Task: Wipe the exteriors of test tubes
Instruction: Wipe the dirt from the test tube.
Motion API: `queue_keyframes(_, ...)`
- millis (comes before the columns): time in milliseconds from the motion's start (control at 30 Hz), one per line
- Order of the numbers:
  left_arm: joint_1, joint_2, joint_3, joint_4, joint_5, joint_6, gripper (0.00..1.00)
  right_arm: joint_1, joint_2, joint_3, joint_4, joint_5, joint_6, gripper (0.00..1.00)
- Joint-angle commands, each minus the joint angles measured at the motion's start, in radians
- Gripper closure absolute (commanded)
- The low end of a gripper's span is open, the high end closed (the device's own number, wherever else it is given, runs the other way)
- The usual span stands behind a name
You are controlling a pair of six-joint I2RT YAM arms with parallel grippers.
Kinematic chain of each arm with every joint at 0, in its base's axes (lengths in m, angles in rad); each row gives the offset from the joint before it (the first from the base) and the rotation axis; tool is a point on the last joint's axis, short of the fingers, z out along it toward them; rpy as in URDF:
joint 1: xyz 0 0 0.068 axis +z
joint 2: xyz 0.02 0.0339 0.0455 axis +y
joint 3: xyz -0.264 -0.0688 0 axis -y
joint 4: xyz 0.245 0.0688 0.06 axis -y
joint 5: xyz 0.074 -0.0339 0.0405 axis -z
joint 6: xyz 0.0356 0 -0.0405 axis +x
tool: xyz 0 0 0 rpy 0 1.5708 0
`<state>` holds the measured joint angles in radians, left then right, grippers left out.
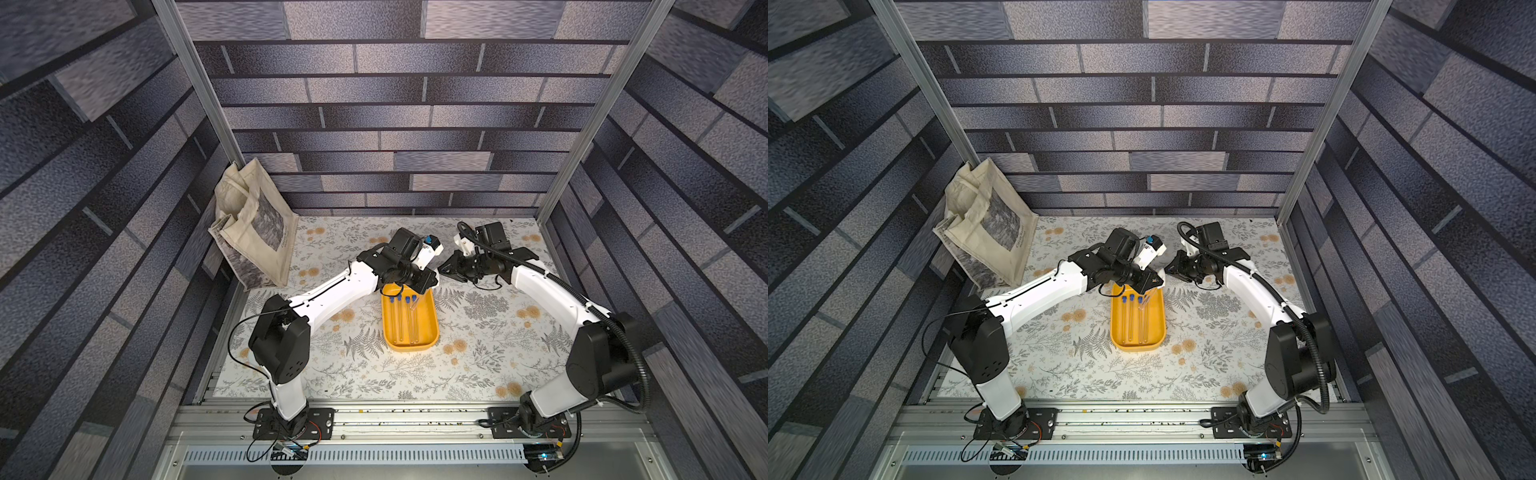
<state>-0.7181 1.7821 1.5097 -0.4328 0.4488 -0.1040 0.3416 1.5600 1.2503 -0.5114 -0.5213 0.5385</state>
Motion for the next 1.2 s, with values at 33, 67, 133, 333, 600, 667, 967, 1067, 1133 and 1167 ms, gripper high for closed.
queue_keyframes(33,0.011,0.017,0.019,-0.034,0.01,0.025,0.97,0.0,-0.023,0.01,-0.001,0.005,0.002,0.83)
queue_keyframes(67,0.01,0.013,0.01,-0.033,0.011,0.024,0.97,-0.001,-0.022,0.012,-0.002,0.005,0.002,0.83)
queue_keyframes(133,0.01,0.006,-0.007,-0.033,0.01,0.024,0.97,0.0,-0.019,0.019,-0.004,0.007,0.0,0.83)
queue_keyframes(333,0.015,-0.038,-0.097,-0.032,0.005,0.023,0.97,0.0,-0.011,0.028,-0.002,0.009,0.0,0.83)
queue_keyframes(600,0.033,-0.125,-0.277,-0.011,0.005,0.005,0.97,0.0,-0.006,0.031,0.006,0.012,0.0,0.83)
queue_keyframes(667,0.035,-0.148,-0.313,-0.01,-0.005,-0.007,0.97,0.0,-0.002,0.032,0.007,0.011,0.001,0.83)
queue_keyframes(967,0.04,-0.222,-0.432,0.009,-0.003,-0.043,0.97,-0.004,0.002,0.032,0.037,0.054,0.016,0.83)
queue_keyframes(1067,0.036,-0.225,-0.438,0.003,0.018,-0.04,0.97,-0.011,0.018,0.05,0.044,0.053,0.021,0.83)
queue_keyframes(1133,0.03,-0.222,-0.428,-0.009,0.044,-0.025,0.97,-0.012,0.026,0.06,0.048,0.053,0.023,0.84)
queue_keyframes(1167,0.024,-0.219,-0.421,-0.016,0.051,-0.018,0.97,-0.012,0.029,0.065,0.05,0.053,0.024,0.83)
